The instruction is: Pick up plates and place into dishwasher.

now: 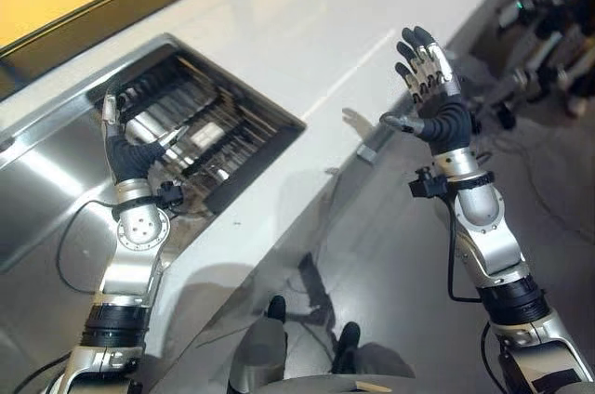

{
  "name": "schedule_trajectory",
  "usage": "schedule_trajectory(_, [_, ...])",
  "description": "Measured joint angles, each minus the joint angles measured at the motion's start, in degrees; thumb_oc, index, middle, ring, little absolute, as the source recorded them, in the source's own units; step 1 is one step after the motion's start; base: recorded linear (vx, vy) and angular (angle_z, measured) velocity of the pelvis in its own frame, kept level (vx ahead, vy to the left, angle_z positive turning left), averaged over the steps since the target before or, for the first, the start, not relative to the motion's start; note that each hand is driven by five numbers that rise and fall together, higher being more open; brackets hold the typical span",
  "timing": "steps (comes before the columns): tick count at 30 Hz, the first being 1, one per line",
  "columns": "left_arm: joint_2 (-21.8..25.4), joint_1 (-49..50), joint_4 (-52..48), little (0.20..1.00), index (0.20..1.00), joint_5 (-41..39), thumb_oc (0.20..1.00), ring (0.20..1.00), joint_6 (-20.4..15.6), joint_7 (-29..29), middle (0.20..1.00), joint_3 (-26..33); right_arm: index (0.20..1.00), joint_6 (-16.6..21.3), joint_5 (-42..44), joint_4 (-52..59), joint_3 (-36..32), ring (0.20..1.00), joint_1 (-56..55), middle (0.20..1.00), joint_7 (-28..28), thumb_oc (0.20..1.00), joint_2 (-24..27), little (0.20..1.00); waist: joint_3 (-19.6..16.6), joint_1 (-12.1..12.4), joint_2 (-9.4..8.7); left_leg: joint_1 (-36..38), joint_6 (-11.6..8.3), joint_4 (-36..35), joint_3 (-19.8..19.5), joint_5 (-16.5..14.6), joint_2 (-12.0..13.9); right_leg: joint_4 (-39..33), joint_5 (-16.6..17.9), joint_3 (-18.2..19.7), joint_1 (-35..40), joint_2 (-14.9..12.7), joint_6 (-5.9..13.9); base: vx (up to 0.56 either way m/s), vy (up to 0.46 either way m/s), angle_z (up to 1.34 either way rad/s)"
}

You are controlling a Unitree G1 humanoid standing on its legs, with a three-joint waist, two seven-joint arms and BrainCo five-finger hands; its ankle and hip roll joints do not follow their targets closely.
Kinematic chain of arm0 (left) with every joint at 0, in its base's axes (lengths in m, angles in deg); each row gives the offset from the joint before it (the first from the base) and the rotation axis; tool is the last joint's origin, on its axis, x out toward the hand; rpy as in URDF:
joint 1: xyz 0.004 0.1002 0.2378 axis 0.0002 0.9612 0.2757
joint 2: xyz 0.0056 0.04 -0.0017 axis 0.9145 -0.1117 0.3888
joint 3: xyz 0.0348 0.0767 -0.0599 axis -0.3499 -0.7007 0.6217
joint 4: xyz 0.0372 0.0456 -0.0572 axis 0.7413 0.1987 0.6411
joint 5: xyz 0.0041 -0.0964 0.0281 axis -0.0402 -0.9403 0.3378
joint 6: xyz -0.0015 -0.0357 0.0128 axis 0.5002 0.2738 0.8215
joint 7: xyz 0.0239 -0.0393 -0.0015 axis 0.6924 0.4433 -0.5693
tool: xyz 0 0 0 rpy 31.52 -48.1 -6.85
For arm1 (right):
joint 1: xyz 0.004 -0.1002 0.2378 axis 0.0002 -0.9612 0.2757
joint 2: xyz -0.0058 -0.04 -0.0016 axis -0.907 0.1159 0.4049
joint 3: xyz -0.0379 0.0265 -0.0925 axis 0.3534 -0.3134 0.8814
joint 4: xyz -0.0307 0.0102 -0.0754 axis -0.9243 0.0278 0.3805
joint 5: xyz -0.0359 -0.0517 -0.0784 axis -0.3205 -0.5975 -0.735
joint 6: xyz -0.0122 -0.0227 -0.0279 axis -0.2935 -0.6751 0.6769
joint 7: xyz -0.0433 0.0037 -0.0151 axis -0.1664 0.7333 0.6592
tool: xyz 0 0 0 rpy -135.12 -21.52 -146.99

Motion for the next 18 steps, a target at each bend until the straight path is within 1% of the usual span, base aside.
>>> schedule_trajectory(1, [-0.51, 0.04, -0.06, 1.0, 1.0, -0.27, 1.0, 1.0, -0.03, 1.2, 1.0, -0.06, 1.0, -0.52, -0.09, 0.34, -0.06, 1.0, -0.5, 1.0, 0.41, 1.0, 0.24, 1.0, -0.12, -0.47, -0.15, -1.11, -0.62, 0.11, 3.42, 1.4, 0.13, -0.51, -0.48, -2.61, 1.56, -0.54, 0.11, 0.01, -0.057, 1.51])
schedule_trajectory(2, [-1.62, -0.32, -0.07, 1.0, 1.0, -1.17, 1.0, 1.0, -0.14, 2.32, 1.0, -0.12, 1.0, -0.96, -0.39, 1.17, -0.23, 1.0, -1.31, 1.0, 1.01, 1.0, 0.86, 1.0, -0.22, -1.35, -0.07, -2.72, -1.04, 0.3, 9.3, 2.94, 0.11, -1.05, -1.04, -6.12, 3.24, -0.57, 0.44, 0.06, 0.031, 1.86])
schedule_trajectory(3, [-2.33, -0.3, -0.13, 1.0, 1.0, -2.19, 1.0, 1.0, -0.61, 3.25, 1.0, -0.42, 1.0, -1.0, -0.57, 1.47, -0.18, 1.0, -1.8, 1.0, 1.49, 1.0, 1.45, 1.0, -0.76, -1.65, 0.25, -3.03, -0.33, 0.64, 14.74, 2.23, 1.21, -1.11, -2.21, -7.91, 4.0, -0.95, 0.44, 0.14, 0.1, 1.48])
schedule_trajectory(4, [-2.08, 0.13, -0.18, 1.0, 1.0, -2.46, 1.0, 1.0, -1.25, 3.63, 1.0, -0.57, 1.0, -1.02, -0.58, 1.33, 0.21, 1.0, -1.85, 1.0, 1.69, 1.0, 1.1, 1.0, -0.98, -0.27, 0.21, -2.99, 0.43, 1.55, 16.99, 1.25, 2.16, 0.32, -3.8, -8.45, 4.02, -1.39, 0.14, 0.16, 0.106, 0.84])
schedule_trajectory(5, [-1.65, 0.63, -0.37, 1.0, 1.0, -2.83, 1.0, 1.0, -1.36, 3.6, 1.0, -0.43, 1.0, -1.01, -0.58, 1.29, 1.04, 1.0, -1.68, 1.0, 1.64, 1.0, 0.83, 1.0, -1.07, 1.02, 0.07, -3.06, 0.28, 2.77, 17.04, 0.75, 2.23, 2.0, -5.13, -8.48, 3.96, -2.07, 0.5, 0.19, 0.084, 0.37])
schedule_trajectory(6, [-1.41, 0.87, -0.58, 1.0, 1.0, -3.02, 1.0, 1.0, -1.37, 3.5, 1.0, -0.41, 1.0, -1.02, -0.57, 1.28, 1.69, 1.0, -1.7, 1.0, 1.35, 1.0, 0.78, 1.0, -1.2, 1.74, 0.1, -2.85, 1.17, 3.26, 16.56, -0.01, 1.65, 4.27, -6.63, -8.43, 3.93, -2.63, 0.97, 0.16, 0.065, 0.43])
schedule_trajectory(7, [-1.18, 1.18, -1.42, 1.0, 1.0, -3.71, 1.0, 1.0, -1.38, 3.44, 1.0, -0.33, 1.0, -1.02, -0.5, 1.29, 1.79, 1.0, -1.71, 1.0, 1.05, 1.0, 0.59, 1.0, -1.67, 1.62, -0.27, -2.84, 3.3, 3.5, 16.28, -0.39, 0.82, 6.17, -8.03, -8.18, 3.83, -3.15, 1.64, 0.21, 0.053, 0.56])
schedule_trajectory(8, [-1.16, 1.39, -2.13, 1.0, 1.0, -4.04, 1.0, 1.0, -1.41, 3.45, 1.0, -0.29, 1.0, -1.07, -0.44, 1.29, 1.7, 1.0, -1.71, 1.0, 0.86, 1.0, 0.62, 1.0, -2.37, 1.64, -0.91, -2.93, 4.35, 3.6, 16.5, -0.68, 0.08, 7.38, -9.17, -8.02, 3.75, -3.89, 2.13, 0.18, 0.036, 0.61])
schedule_trajectory(9, [-1.1, 1.76, -2.85, 1.0, 1.0, -4.2, 1.0, 1.0, -1.4, 3.48, 1.0, -0.27, 1.0, -1.19, -0.3, 1.29, 1.7, 1.0, -1.7, 1.0, 0.85, 1.0, 0.39, 1.0, -3.34, 1.68, -1.85, -2.86, 5.02, 3.62, 16.07, -0.96, -0.95, 8.98, -9.79, -8.0, 3.71, -4.72, 3.05, 0.18, 0.03, 0.55])
schedule_trajectory(10, [-0.97, 2.24, -3.8, 1.0, 1.0, -4.4, 1.0, 1.0, -1.42, 3.58, 1.0, -0.07, 1.0, -1.21, -0.25, 1.31, 1.69, 1.0, -1.73, 1.0, 0.87, 1.0, 0.16, 1.0, -4.25, 1.58, -2.73, -2.81, 6.49, 3.81, 15.27, -0.74, -1.93, 10.44, -10.85, -8.05, 3.59, -5.51, 3.6, 0.14, 0.033, 0.51])
schedule_trajectory(11, [-1.13, 2.36, -4.15, 1.0, 1.0, -4.41, 1.0, 1.0, -1.47, 3.65, 1.0, 0.03, 1.0, -1.27, -0.16, 1.3, 1.51, 1.0, -1.82, 1.0, 0.91, 1.0, 0.18, 1.0, -4.89, 1.56, -3.13, -2.85, 6.49, 3.78, 14.96, -1.51, -2.9, 11.95, -11.1, -7.91, 3.51, -6.02, 4.03, 0.15, 0.062, 0.56])
schedule_trajectory(12, [-1.39, 2.38, -4.17, 1.0, 1.0, -4.4, 1.0, 1.0, -1.47, 3.95, 1.0, 0.18, 1.0, -1.46, 0.28, 1.34, 1.31, 1.0, -2.01, 1.0, 1.02, 1.0, 0.2, 1.0, -5.21, 1.52, -3.05, -2.77, 6.89, 3.85, 13.9, -1.67, -2.77, 15.84, -11.18, -7.58, 2.37, -6.7, 4.21, 0.13, 0.036, 0.52])
schedule_trajectory(13, [-1.35, 2.21, -4.32, 1.0, 1.0, -4.41, 1.0, 1.0, -1.44, 4.33, 1.0, 0.21, 1.0, -1.6, 0.86, 1.79, 1.05, 1.0, -2.63, 1.0, 1.16, 1.0, 0.26, 1.0, -5.38, 1.15, -3.05, -2.59, 7.15, 3.76, 13.25, -1.84, -2.62, 22.22, -10.97, -6.37, -0.32, -7.84, 4.85, 0.1, 0.013, 0.48])
schedule_trajectory(14, [-1.06, 2.22, -4.52, 1.0, 1.0, -4.4, 1.0, 1.0, -1.52, 4.49, 1.0, 0.32, 1.0, -1.65, 1.2, 2.36, 1.04, 1.0, -3.43, 1.0, 1.27, 1.0, 0.17, 1.0, -5.42, 0.9, -3.03, -2.24, 7.62, 3.57, 12.27, -2.36, -2.71, 28.13, -9.65, -3.98, -2.69, -8.37, 4.84, 0.08, -0.081, 0.58])
schedule_trajectory(15, [-0.76, 2.37, -4.51, 1.0, 1.0, -4.42, 1.0, 1.0, -1.52, 4.52, 1.0, 0.49, 1.0, -1.64, 1.51, 2.96, 1.06, 1.0, -4.91, 1.0, 1.25, 1.0, 0.01, 1.0, -5.54, -0.29, -2.99, -1.39, 7.99, 2.83, 10.62, -1.98, -2.67, 32.36, -7.38, -0.28, -4.54, -8.06, 5.52, 0.12, -0.191, 0.63])
schedule_trajectory(16, [-0.14, 2.41, -4.5, 1.0, 1.0, -4.45, 1.0, 1.0, -1.58, 4.43, 1.0, 0.44, 1.0, -1.61, 1.79, 3.18, 1.1, 1.0, -6.08, 1.0, 1.21, 1.0, -0.21, 1.0, -5.88, -0.97, -3.5, -0.37, 7.92, 1.4, 9.38, -1.51, -2.92, 33.97, -7.35, 2.65, -5.85, -7.35, 6.13, 0.14, -0.267, 0.76])
schedule_trajectory(17, [0.65, 2.31, -4.42, 1.0, 1.0, -4.91, 1.0, 1.0, -1.68, 4.17, 1.0, 0.18, 1.0, -1.38, 1.85, 3.2, 1.04, 1.0, -7.29, 1.0, 1.33, 1.0, -0.61, 1.0, -6.45, -1.91, -3.75, 0.19, 6.94, -0.14, 6.99, -0.19, -3.34, 29.93, -8.68, 5.95, -5.99, -4.94, 5.86, 0.14, -0.236, 0.9])
schedule_trajectory(18, [1.54, 1.84, -4.39, 1.0, 1.0, -5.52, 1.0, 1.0, -1.78, 4.12, 1.0, -0.38, 1.0, -1.06, 1.85, 3.18, 0.94, 1.0, -8.56, 1.0, 1.47, 1.0, -0.62, 1.0, -7.24, -3.42, -4.34, 0.25, 6.53, -2.34, 4.21, 1.29, -3.85, 22.75, -9.19, 8.4, -6.02, -3.26, 5.05, 0.12, -0.293, 1.08])
